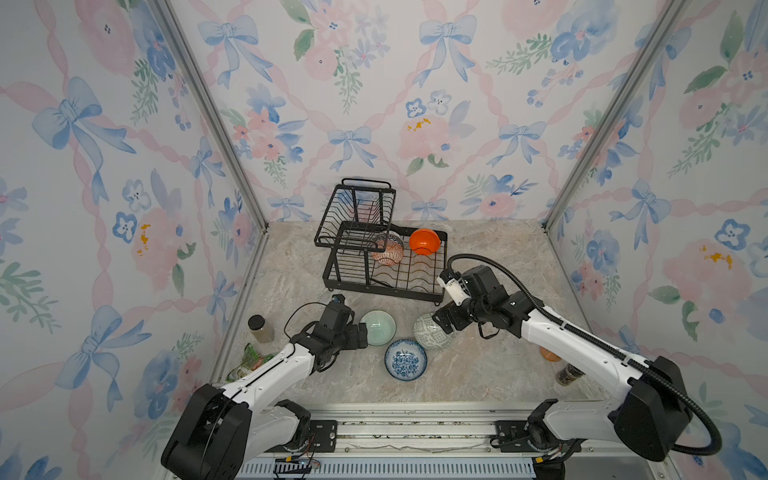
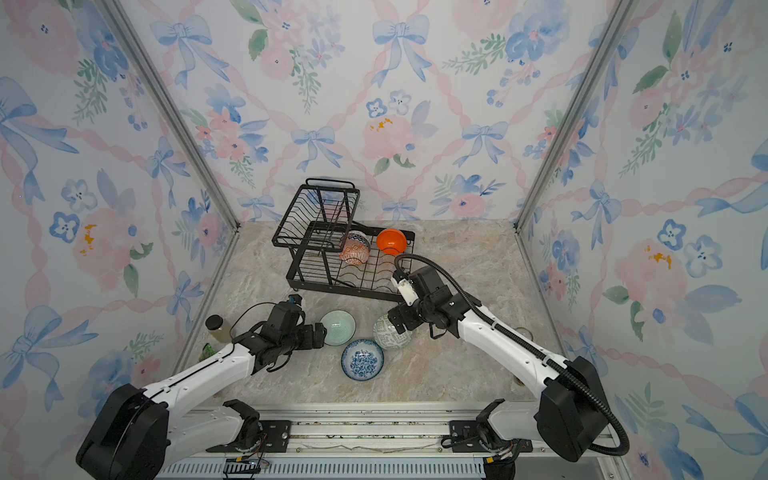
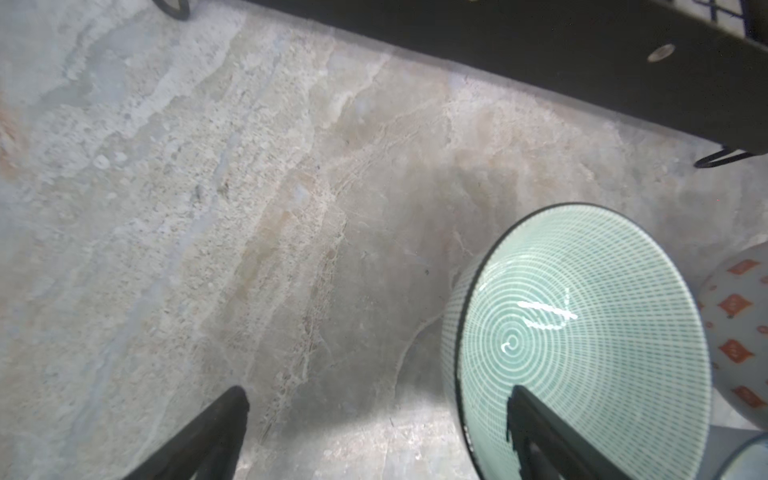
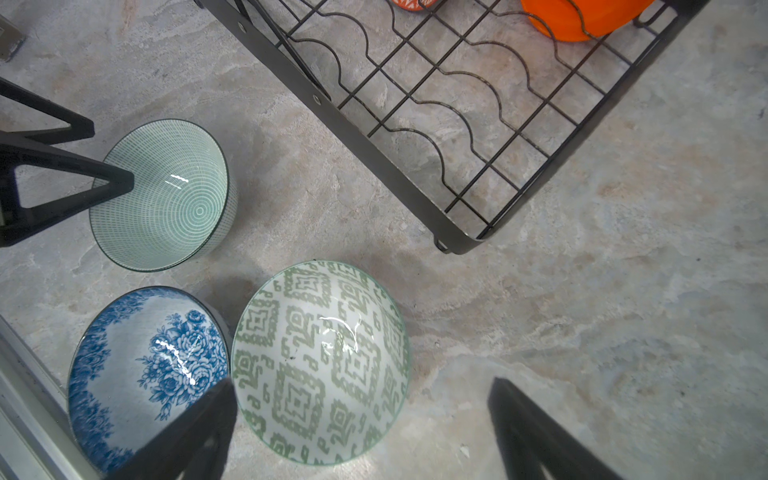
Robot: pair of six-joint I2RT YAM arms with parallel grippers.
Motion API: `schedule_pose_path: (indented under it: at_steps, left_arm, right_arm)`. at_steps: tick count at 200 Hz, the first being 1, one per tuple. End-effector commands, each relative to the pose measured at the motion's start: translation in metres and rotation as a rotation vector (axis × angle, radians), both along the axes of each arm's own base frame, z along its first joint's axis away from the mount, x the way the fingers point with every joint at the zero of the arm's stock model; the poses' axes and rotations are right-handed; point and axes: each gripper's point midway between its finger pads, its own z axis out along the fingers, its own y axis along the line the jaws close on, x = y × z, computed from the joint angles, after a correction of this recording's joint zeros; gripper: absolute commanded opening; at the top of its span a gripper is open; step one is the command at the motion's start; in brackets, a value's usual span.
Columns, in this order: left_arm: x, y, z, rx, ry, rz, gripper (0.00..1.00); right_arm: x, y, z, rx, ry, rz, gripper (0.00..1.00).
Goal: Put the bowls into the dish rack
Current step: 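Move the left gripper down to the light green striped bowl while the right gripper withdraws, then pinch the light green striped bowl rim with the left gripper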
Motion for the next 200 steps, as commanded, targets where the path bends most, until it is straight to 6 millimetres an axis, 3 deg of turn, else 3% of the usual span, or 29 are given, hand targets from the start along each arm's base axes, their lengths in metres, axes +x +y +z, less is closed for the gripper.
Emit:
schedule_pose_path:
  at_steps: [1, 49, 69, 118, 178, 200]
  left_arm:
    - [0.006, -0.003, -0.002, -0.02, 0.0, 0.008, 0.98]
    - [0.012, -0.013, -0.003, -0.057, -0.013, -0.017, 0.98]
    - [0.015, -0.017, -0.003, -0.069, -0.011, -0.032, 0.93]
    - [0.017, -0.03, -0.011, -0.105, 0.021, -0.077, 0.65]
    - [0.022, -0.035, 0.002, -0.133, -0.012, -0.088, 0.33]
    - [0.022, -0.035, 0.004, -0.128, -0.02, -0.094, 0.16]
  right_arm:
    - [0.003, -0.002, -0.008, -0.015, 0.019, 0.003, 0.97]
    - [0.005, -0.002, -0.008, -0.009, 0.021, 0.002, 0.97]
    - [0.003, -0.004, -0.009, -0.013, 0.028, -0.001, 0.97]
    - [0.001, -0.006, -0.006, -0.009, 0.016, -0.005, 0.97]
    - [0.002, -0.005, -0.005, -0.009, 0.012, -0.002, 0.97]
    - [0.001, -0.006, -0.005, -0.008, 0.011, -0.002, 0.97]
